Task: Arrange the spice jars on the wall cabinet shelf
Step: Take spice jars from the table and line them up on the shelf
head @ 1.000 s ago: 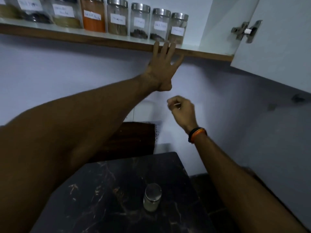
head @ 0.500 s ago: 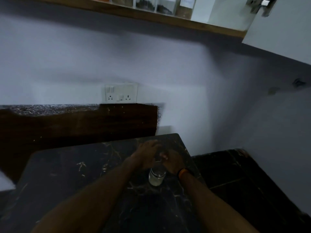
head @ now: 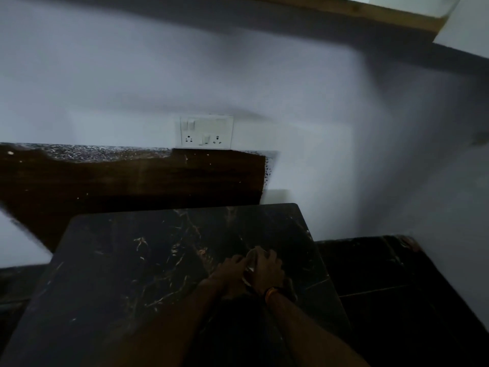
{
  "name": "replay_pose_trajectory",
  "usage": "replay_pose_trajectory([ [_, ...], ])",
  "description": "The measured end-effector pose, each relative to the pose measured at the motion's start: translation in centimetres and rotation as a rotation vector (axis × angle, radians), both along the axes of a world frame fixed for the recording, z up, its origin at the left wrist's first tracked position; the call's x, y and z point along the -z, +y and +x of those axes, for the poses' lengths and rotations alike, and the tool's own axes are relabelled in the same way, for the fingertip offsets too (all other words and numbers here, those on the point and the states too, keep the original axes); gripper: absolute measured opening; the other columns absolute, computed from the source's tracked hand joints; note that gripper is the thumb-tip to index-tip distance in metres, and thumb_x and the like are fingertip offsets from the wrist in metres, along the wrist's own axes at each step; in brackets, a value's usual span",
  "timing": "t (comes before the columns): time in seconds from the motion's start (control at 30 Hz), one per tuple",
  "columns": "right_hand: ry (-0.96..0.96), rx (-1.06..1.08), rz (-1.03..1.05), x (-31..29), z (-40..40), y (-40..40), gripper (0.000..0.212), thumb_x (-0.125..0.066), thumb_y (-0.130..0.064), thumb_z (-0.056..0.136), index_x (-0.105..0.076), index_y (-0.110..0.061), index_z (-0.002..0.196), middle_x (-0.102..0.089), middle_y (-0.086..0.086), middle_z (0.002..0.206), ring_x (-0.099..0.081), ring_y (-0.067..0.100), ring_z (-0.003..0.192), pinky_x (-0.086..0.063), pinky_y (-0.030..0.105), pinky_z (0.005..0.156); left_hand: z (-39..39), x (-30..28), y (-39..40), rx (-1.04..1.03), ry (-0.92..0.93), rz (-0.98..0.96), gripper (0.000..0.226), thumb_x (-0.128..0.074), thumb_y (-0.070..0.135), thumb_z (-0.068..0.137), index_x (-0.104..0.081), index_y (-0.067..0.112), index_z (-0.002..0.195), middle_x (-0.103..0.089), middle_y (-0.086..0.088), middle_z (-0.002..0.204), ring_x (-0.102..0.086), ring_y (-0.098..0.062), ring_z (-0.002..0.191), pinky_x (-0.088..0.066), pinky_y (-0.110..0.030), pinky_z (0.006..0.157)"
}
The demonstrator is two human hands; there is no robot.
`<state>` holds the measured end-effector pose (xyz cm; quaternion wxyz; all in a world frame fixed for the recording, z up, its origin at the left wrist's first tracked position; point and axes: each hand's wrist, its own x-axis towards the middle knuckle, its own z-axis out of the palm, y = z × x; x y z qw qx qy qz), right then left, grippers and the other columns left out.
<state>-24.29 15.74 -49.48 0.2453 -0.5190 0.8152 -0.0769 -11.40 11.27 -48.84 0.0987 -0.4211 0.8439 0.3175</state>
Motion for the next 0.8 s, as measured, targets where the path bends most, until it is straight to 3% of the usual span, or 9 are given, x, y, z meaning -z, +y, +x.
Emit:
replay_pose_trajectory([
  [0.13,-0.044,0.024,-0.031,1.1,-0.4,-0.3,0.085,-0.069,-0.051,0.085,-0.028,-0.029,0.156,-0.036,0.013,0.150,-0.043,0.034,0.136,-0.044,0.049,0.108,0.0,0.2,-0.1,-0.035,-0.005,0.028,0.078,-0.065,0.041,0.090,-0.029,0.017,0.154,-0.030,-0.014,0.157,-0.036,-0.034,0.141,-0.031,-0.046,0.117],
  [0.3,-0.112,0.068,-0.114,0.7,-1.2,-0.3,0.063,-0.061,-0.054,0.091,-0.043,-0.027,0.146,-0.049,0.012,0.138,-0.053,0.033,0.125,-0.048,0.048,0.104,-0.1,0.2,0.3,-0.088,0.094,0.056,0.071,-0.066,0.049,0.086,-0.042,0.021,0.146,-0.045,-0.006,0.149,-0.044,-0.025,0.136,-0.036,-0.043,0.114],
  [0.4,-0.149,0.094,-0.174,-0.1,-2.0,0.4,0.053,-0.054,-0.053,0.095,-0.048,-0.028,0.142,-0.053,0.012,0.134,-0.054,0.031,0.122,-0.048,0.048,0.104,-0.5,-0.4,0.7,-0.250,0.248,0.075,0.046,-0.057,0.036,0.098,-0.049,0.017,0.139,-0.053,-0.005,0.140,-0.051,-0.019,0.126,-0.041,-0.032,0.105],
  [0.5,-0.214,0.093,-0.245,-1.3,-3.0,0.9,0.055,-0.067,-0.046,0.090,-0.051,-0.029,0.139,-0.054,0.008,0.133,-0.053,0.028,0.124,-0.046,0.043,0.106,-0.4,-1.5,1.4,-0.474,0.428,0.158,0.032,-0.044,0.023,0.105,-0.052,0.013,0.134,-0.058,-0.009,0.130,-0.058,-0.020,0.116,-0.047,-0.032,0.098],
  [0.6,-0.347,0.081,-0.296,-3.1,-3.9,0.6,0.060,-0.076,-0.031,0.085,-0.052,-0.028,0.140,-0.053,0.001,0.139,-0.050,0.021,0.129,-0.044,0.038,0.109,0.1,-2.0,1.9,-0.708,0.632,0.331,0.032,-0.037,0.023,0.108,-0.056,0.007,0.128,-0.062,-0.016,0.125,-0.062,-0.026,0.112,-0.050,-0.046,0.100],
  [0.67,-0.528,0.050,-0.323,-4.9,-4.7,0.2,0.063,-0.078,-0.019,0.083,-0.053,-0.028,0.141,-0.053,-0.002,0.144,-0.049,0.019,0.133,-0.045,0.037,0.108,0.2,-2.3,2.1,-0.886,0.774,0.552,0.038,-0.033,0.032,0.108,-0.059,0.008,0.123,-0.065,-0.017,0.123,-0.064,-0.027,0.108,-0.053,-0.048,0.093],
  [0.73,-0.715,0.001,-0.375,-6.9,-5.6,-0.1,0.061,-0.077,-0.011,0.082,-0.055,-0.030,0.137,-0.055,-0.003,0.141,-0.053,0.019,0.129,-0.050,0.030,0.099,0.0,-2.7,2.6,-1.019,0.887,0.832,0.047,-0.032,0.047,0.106,-0.060,0.013,0.124,-0.064,-0.016,0.124,-0.063,-0.032,0.110,-0.054,-0.047,0.086],
  [0.8,-0.855,-0.010,-0.450,-8.8,-6.0,-0.2,0.059,-0.076,-0.012,0.081,-0.056,-0.029,0.134,-0.059,-0.003,0.136,-0.058,0.017,0.123,-0.055,0.025,0.089,-0.2,-3.0,2.6,-1.025,0.957,1.070,0.052,-0.036,0.058,0.100,-0.058,0.019,0.125,-0.060,-0.020,0.127,-0.060,-0.041,0.116,-0.054,-0.054,0.092],
])
